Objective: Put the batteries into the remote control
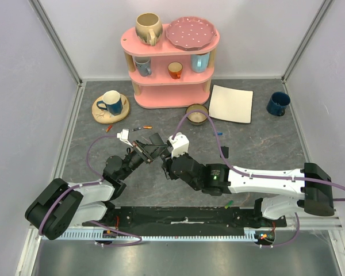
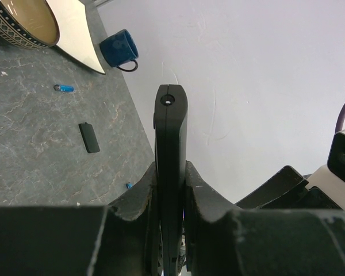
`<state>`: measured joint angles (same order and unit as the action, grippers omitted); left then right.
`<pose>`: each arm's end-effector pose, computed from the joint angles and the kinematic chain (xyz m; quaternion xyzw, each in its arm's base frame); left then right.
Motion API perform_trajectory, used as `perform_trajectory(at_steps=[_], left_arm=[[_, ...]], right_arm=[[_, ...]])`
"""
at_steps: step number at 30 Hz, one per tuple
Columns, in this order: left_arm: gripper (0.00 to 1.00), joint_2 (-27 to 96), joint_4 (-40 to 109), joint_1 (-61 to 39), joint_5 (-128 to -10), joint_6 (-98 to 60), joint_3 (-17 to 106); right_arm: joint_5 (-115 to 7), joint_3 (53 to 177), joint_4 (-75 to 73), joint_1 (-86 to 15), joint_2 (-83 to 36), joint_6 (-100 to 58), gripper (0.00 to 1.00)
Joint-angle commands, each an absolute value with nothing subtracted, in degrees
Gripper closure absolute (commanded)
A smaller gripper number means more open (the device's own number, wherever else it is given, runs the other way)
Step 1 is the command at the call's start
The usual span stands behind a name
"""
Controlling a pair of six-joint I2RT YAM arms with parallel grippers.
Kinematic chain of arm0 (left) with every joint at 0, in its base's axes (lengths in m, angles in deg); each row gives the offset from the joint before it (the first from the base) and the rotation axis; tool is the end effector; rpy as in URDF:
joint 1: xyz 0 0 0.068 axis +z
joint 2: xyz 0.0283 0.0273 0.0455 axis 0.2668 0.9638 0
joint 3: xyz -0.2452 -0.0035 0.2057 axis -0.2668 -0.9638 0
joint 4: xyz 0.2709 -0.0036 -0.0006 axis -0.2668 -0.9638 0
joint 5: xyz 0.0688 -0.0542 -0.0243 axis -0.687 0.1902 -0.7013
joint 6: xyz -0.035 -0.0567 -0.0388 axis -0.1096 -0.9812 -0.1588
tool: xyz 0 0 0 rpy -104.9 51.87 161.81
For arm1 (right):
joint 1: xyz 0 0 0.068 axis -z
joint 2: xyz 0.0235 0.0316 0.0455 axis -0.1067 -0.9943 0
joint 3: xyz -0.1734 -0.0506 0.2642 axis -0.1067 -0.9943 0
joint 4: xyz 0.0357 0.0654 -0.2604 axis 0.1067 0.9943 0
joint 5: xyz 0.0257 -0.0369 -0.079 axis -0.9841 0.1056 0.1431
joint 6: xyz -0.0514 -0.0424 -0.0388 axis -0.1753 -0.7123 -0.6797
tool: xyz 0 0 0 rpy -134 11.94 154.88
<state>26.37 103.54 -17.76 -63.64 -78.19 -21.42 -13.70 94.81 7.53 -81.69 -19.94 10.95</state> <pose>0.1686 -0.1288 0.2325 -0.1187 0.6318 -0.6465 0.4108 0.1149 0.3036 0.3121 -0.1320 0.8355 0.2630 0.4641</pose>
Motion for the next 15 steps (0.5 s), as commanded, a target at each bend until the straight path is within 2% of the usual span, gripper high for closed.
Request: perform_trajectory(at_steps=[1, 15], left_arm=[[0.98, 26.2, 118.4, -17.9, -63.7, -79.7, -20.2], [0.98, 27.4, 118.4, -17.9, -63.3, -80.2, -20.6]], right_arm=[[-10.4, 97.4, 10.2, -81.5, -20.1, 10.9, 0.51], [-9.6, 99.1, 10.6, -81.2, -19.7, 10.2, 0.45]])
